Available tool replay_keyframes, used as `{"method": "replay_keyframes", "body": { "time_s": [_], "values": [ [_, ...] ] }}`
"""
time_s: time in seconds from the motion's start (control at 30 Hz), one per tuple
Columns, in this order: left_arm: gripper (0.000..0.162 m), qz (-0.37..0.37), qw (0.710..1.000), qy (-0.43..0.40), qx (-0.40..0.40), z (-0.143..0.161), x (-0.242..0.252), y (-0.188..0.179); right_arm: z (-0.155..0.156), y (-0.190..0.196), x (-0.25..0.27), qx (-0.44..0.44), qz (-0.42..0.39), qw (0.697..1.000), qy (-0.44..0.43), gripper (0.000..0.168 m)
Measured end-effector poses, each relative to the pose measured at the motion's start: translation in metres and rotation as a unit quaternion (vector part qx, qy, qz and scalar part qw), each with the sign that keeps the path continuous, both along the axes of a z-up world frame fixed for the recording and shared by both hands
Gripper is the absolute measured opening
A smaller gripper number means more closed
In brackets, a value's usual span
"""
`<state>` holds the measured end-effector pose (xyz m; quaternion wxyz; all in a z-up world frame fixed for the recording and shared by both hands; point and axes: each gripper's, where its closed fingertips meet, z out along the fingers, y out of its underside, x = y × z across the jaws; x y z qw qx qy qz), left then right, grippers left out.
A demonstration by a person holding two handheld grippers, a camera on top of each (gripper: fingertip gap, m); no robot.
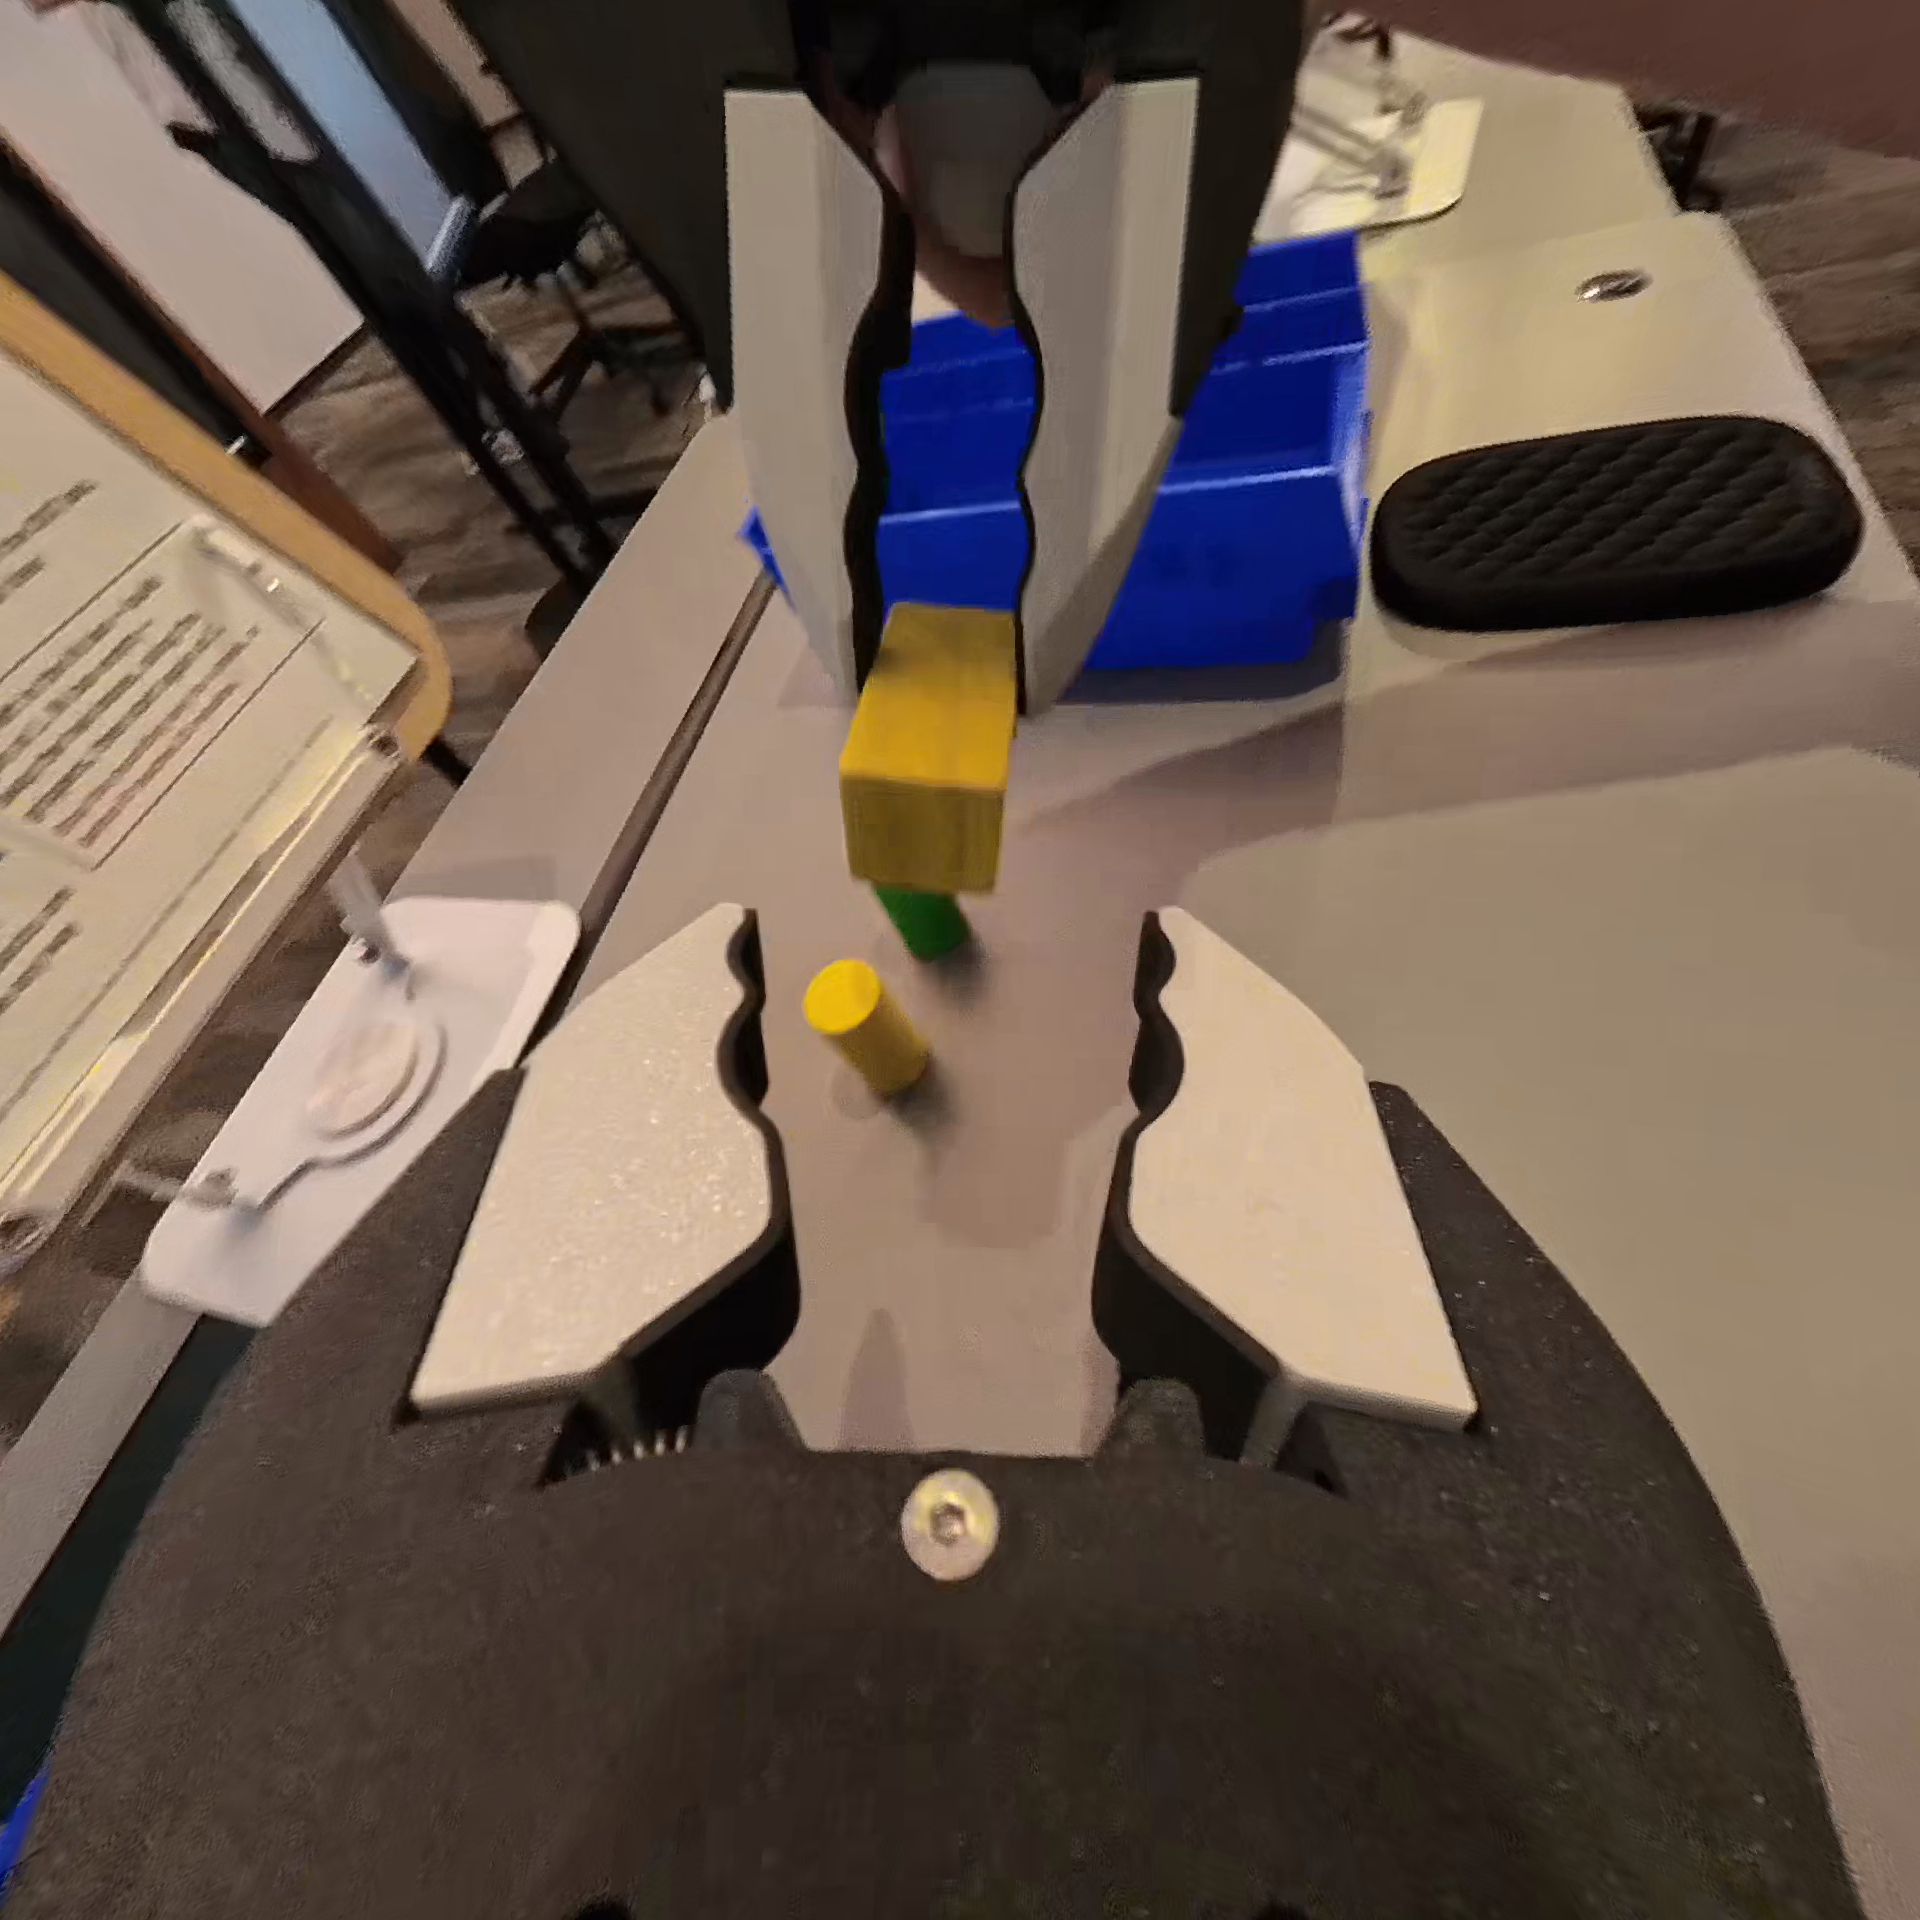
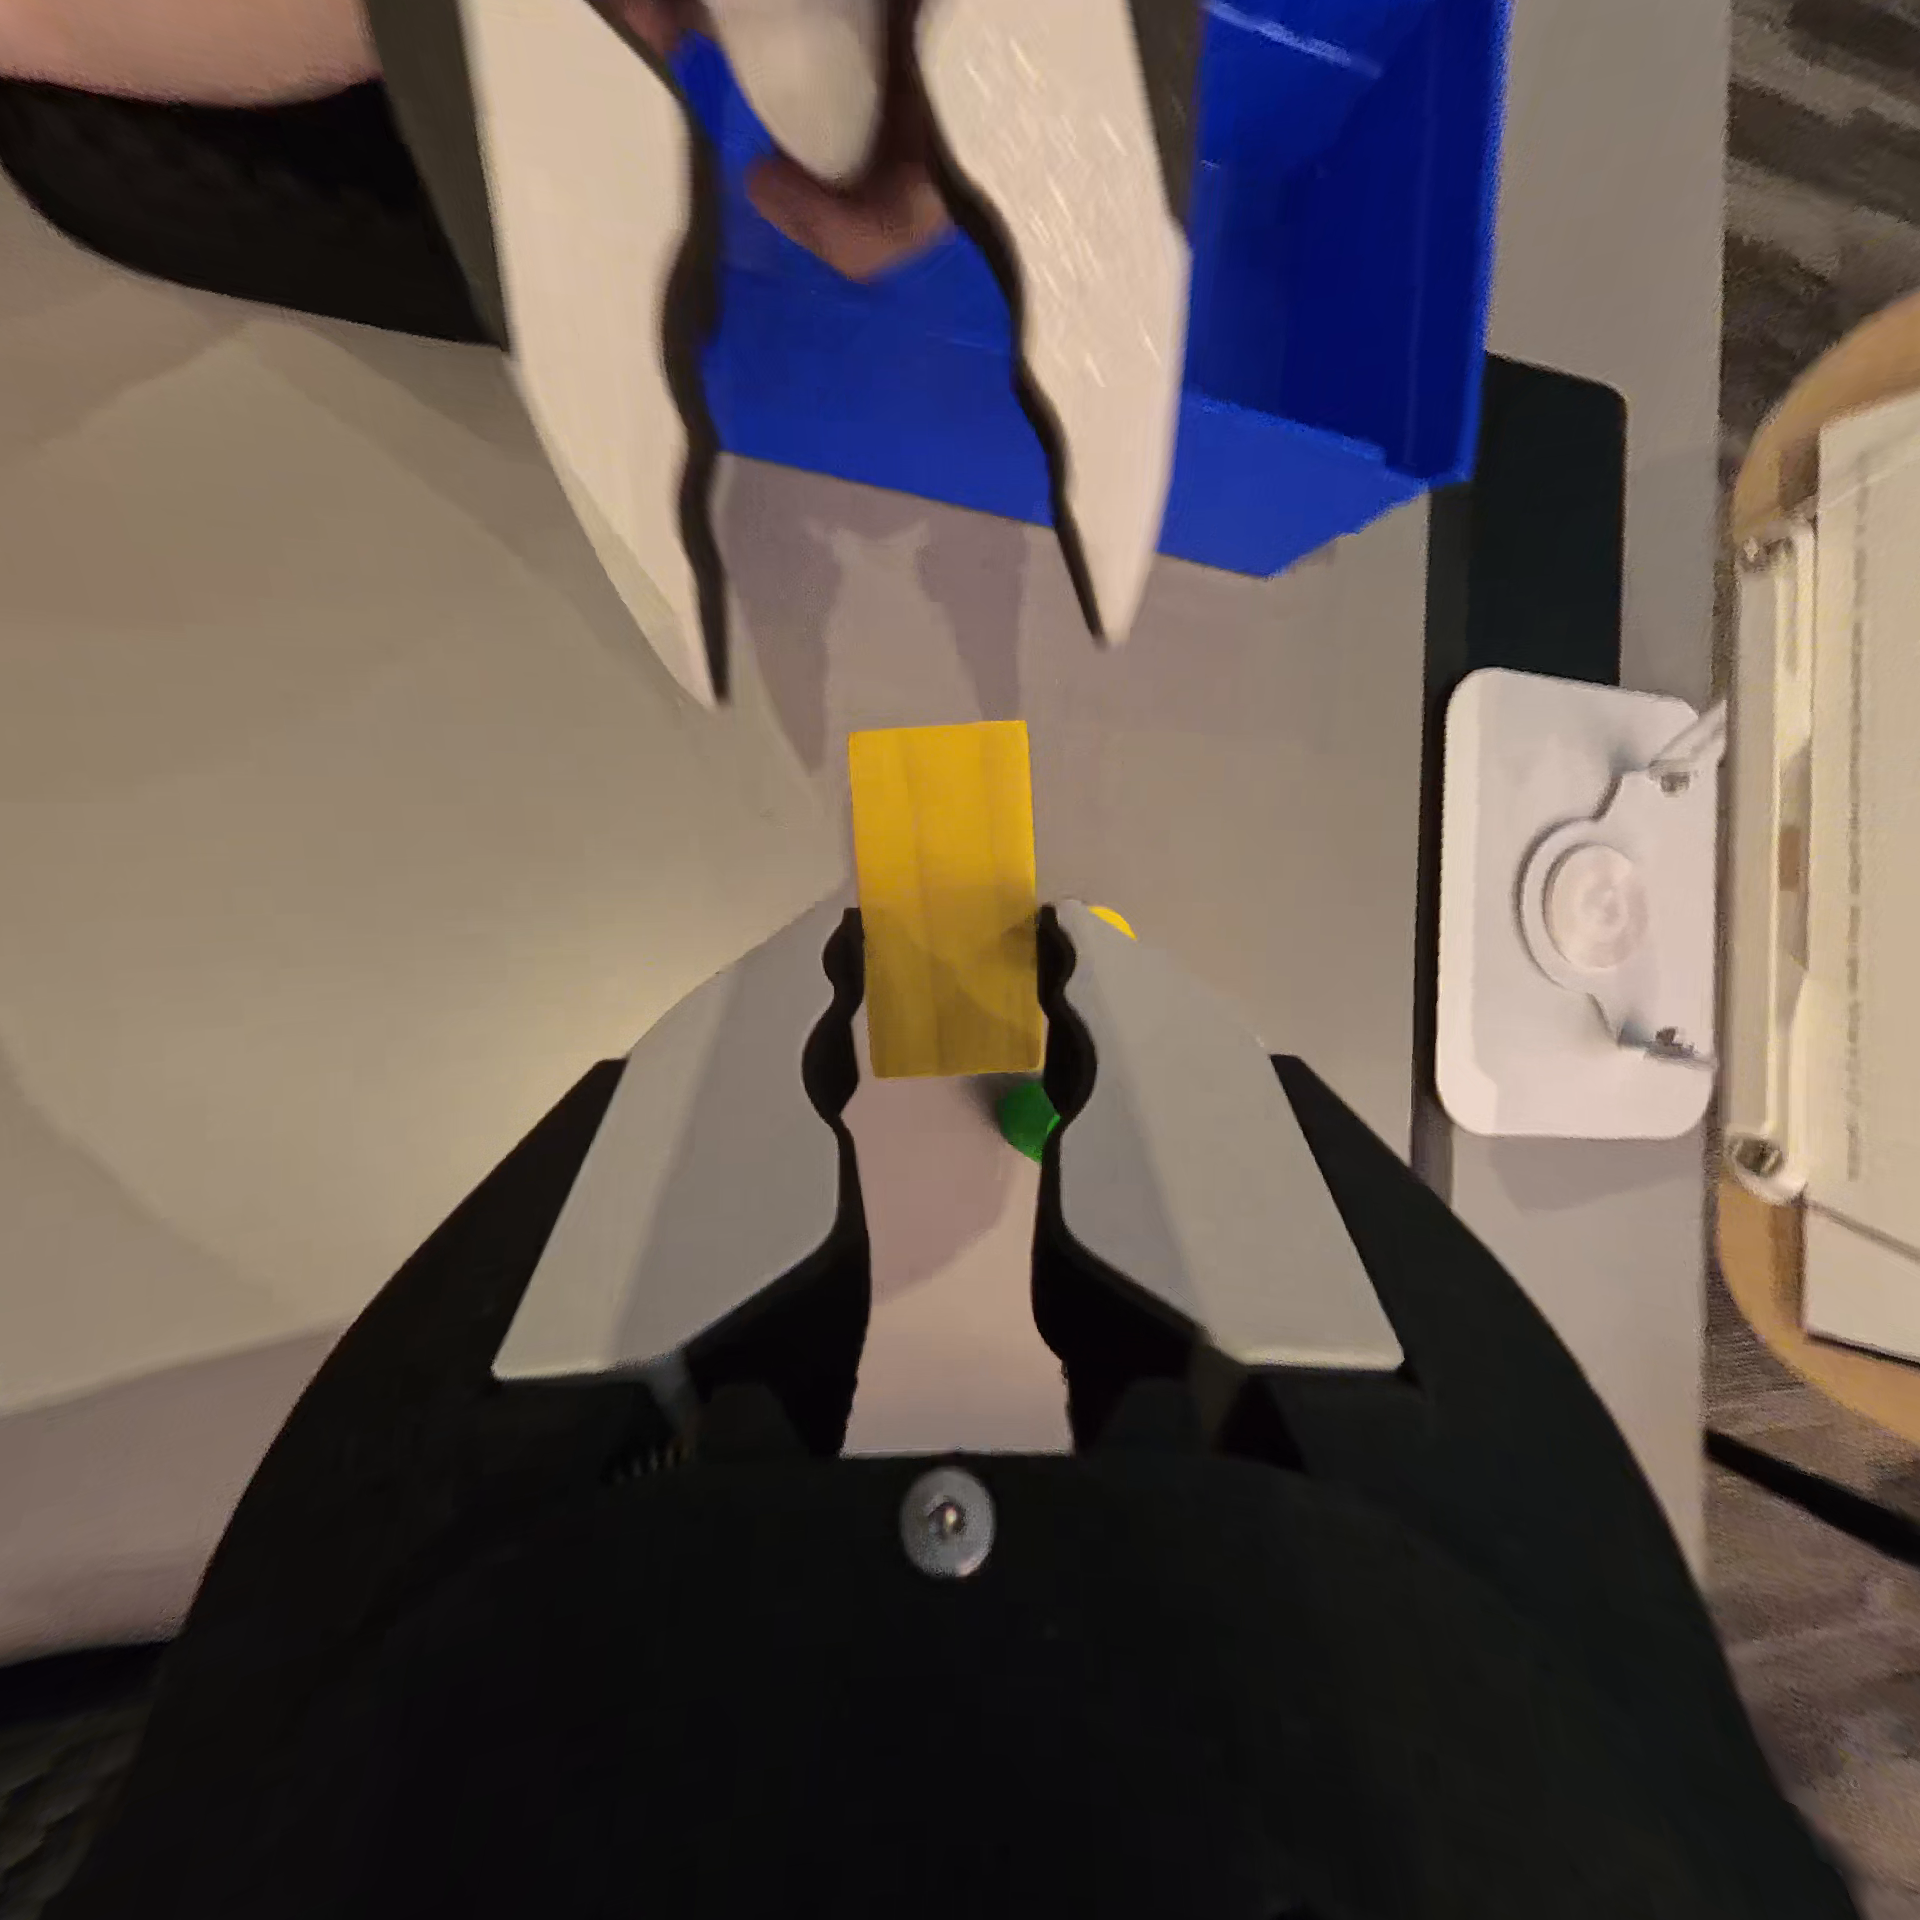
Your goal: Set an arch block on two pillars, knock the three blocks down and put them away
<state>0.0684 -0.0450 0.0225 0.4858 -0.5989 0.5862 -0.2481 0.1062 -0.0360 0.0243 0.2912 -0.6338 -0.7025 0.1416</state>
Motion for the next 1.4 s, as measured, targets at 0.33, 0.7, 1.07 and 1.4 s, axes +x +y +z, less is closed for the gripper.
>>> {"method": "replay_keyframes", "body": {
  "time_s": [0.33,0.7,1.07,1.4],
  "values": [
    [0.056,0.047,0.996,-0.074,-0.019,0.039,-0.055,0.02,-0.079,0.072,0.034,-0.094,-0.087,0.991,-0.039,0.033],
    [0.056,0.043,0.997,-0.052,-0.03,0.027,-0.051,0.022,-0.102,0.081,0.037,-0.104,-0.082,0.99,-0.054,0.033],
    [0.056,0.042,0.998,-0.031,-0.039,0.015,-0.047,0.023,-0.102,0.082,0.035,-0.089,-0.077,0.992,-0.044,0.033],
    [0.061,0.044,0.997,-0.049,-0.035,0.026,-0.05,0.02,-0.02,0.058,0.012,-0.042,-0.027,0.995,0.084,0.056]
  ]
}}
